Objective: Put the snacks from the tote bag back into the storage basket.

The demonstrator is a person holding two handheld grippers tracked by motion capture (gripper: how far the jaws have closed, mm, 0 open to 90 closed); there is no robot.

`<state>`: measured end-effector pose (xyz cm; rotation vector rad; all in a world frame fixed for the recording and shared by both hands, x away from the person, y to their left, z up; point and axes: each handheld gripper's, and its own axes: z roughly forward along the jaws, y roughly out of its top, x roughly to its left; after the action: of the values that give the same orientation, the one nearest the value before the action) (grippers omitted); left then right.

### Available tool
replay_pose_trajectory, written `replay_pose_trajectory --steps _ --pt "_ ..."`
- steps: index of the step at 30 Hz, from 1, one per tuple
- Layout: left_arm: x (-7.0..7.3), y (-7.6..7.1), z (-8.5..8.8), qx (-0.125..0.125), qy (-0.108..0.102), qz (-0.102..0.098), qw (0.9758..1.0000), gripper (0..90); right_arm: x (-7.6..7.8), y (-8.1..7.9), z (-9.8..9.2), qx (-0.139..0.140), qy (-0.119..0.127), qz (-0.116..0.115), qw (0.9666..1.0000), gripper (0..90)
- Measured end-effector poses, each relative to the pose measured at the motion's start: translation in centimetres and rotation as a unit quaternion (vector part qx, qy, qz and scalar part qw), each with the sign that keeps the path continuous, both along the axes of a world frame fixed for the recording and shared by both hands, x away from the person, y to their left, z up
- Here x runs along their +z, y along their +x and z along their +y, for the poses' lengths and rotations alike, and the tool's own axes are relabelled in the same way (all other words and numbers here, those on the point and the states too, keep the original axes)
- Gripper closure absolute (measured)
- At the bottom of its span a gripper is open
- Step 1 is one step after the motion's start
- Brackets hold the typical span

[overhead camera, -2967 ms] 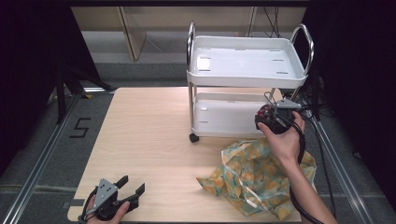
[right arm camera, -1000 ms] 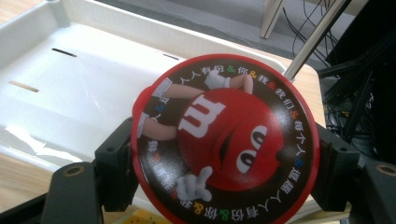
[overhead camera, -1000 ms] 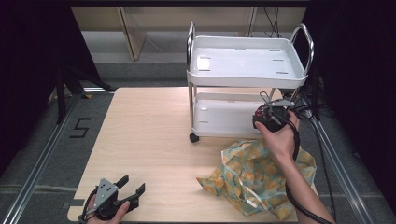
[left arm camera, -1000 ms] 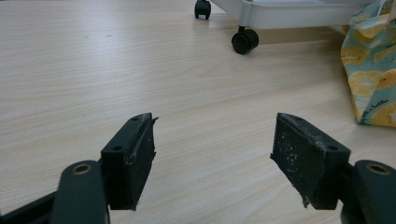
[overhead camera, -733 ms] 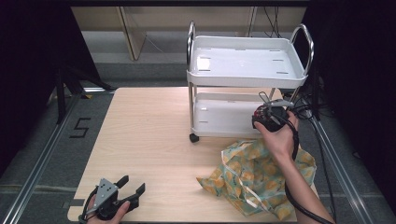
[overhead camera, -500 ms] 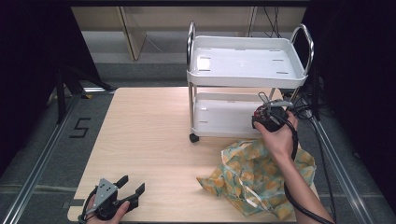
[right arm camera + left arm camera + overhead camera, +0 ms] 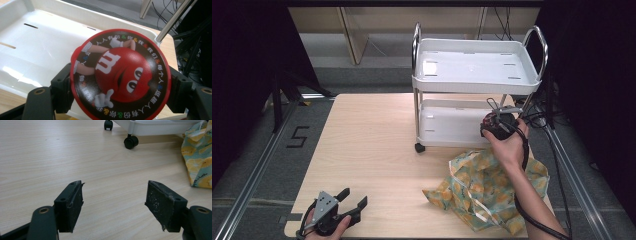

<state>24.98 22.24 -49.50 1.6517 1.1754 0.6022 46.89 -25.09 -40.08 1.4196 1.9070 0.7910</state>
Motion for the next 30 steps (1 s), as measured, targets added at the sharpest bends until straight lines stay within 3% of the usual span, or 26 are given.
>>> replay_pose_trajectory --steps 3,4,7,10,11,13,14,16,17,20,30 --pt "-0.02 0.02 0.03 0.000 -0.002 -0.002 1.0000 29.2 -0.13 0.07 0.05 -0.005 0.003 0.004 1.0000 26.6" --pt "-0.01 0.02 0.06 -0.001 -0.002 -0.002 1.0000 29.2 -0.21 0.19 -0.23 0.006 -0.010 -0.001 0.9999 26.6" --pt "-0.02 0.05 0.05 -0.001 -0.003 -0.003 1.0000 29.2 -0.24 0.05 0.16 -0.009 0.006 0.010 0.9999 26.6" --pt "-0.01 0.02 0.03 0.000 -0.002 -0.003 1.0000 29.2 -0.39 0.34 0.04 -0.010 -0.009 -0.001 0.9999 26.6" --pt "-0.01 0.03 0.04 0.000 -0.002 -0.003 1.0000 29.2 -0.27 0.20 0.14 -0.008 0.003 0.008 0.9999 26.6" --pt "-0.02 0.05 0.06 -0.001 -0.003 -0.003 1.0000 29.2 -0.30 0.17 0.29 -0.010 0.004 0.015 0.9998 26.6" --pt "-0.03 0.05 0.08 -0.001 -0.002 -0.003 1.0000 29.2 -0.39 0.46 -0.10 0.005 -0.011 0.005 0.9999 26.6" --pt "-0.03 0.06 0.08 -0.001 -0.003 -0.003 1.0000 29.2 -0.48 0.48 -0.02 -0.001 -0.011 0.007 0.9999 26.6" --pt "-0.03 0.06 0.08 -0.001 -0.002 -0.003 1.0000 29.2 -0.55 0.55 -0.10 0.010 -0.017 0.000 0.9998 26.6" --pt "-0.03 0.06 0.06 -0.001 -0.002 -0.003 1.0000 29.2 -0.72 0.44 0.30 -0.003 -0.002 0.007 1.0000 26.6" --pt "-0.02 0.07 0.09 -0.001 0.001 -0.001 1.0000 29.2 -0.82 0.80 0.21 0.007 -0.023 0.005 0.9997 26.6"
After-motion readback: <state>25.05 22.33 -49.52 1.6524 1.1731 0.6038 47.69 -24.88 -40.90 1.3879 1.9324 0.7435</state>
